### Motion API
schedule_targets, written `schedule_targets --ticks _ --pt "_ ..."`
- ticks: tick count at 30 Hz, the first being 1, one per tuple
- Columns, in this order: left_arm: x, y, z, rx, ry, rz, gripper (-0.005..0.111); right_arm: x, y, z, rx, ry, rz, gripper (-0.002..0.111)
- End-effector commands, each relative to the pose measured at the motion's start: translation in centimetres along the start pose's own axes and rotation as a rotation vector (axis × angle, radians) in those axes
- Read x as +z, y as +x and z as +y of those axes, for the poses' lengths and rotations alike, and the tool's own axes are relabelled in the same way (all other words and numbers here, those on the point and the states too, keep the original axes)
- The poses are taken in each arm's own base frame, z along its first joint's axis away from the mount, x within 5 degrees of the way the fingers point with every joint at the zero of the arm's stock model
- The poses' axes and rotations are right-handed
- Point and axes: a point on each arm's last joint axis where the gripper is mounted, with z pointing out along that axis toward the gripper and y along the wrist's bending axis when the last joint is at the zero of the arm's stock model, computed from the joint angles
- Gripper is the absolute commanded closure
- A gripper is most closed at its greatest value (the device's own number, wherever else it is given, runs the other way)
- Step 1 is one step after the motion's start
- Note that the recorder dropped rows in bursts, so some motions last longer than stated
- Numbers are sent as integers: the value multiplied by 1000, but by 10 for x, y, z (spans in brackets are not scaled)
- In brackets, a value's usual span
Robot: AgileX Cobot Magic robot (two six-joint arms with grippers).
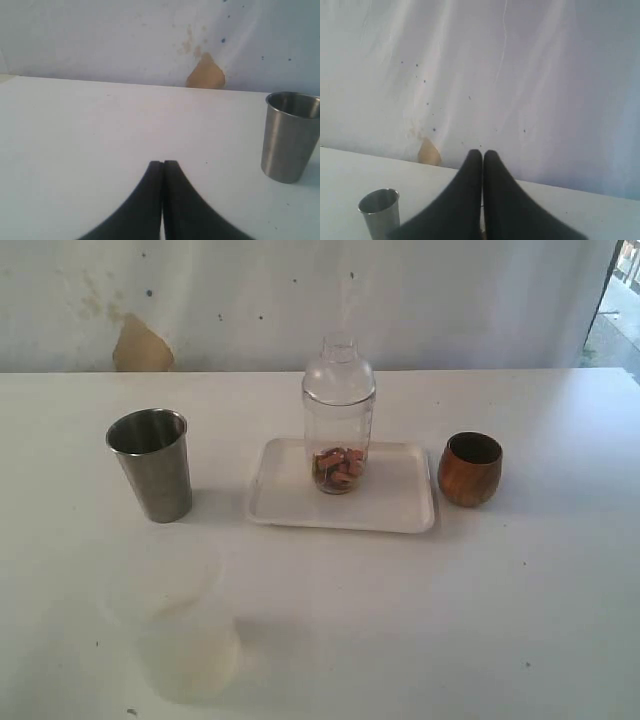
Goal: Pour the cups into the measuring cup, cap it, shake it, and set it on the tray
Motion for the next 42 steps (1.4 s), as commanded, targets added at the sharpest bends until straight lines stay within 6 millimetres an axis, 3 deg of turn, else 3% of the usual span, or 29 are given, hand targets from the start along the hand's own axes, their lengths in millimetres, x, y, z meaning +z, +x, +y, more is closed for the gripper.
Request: schedule_targets --ticks 1,6,11,13,16,33,42 --pt "0 2 0 -2 2 2 106 -2 7 0 6 -7 8 108" --pt "0 2 0 -2 2 2 106 -27 33 -5 6 -8 -18 108" --pt "0 2 0 -2 2 2 106 -55 54 -8 -175 48 -214 108" --pt "0 2 0 -2 2 2 106 -58 63 -8 -281 78 -305 108" --pt "0 2 0 -2 2 2 106 -57 77 -11 -209 112 -366 108" --pt "0 2 0 -2 2 2 106 -44 176 -31 -271 258 -24 108" --pt "0 2 0 -2 2 2 106 -44 188 -34 -254 267 76 108"
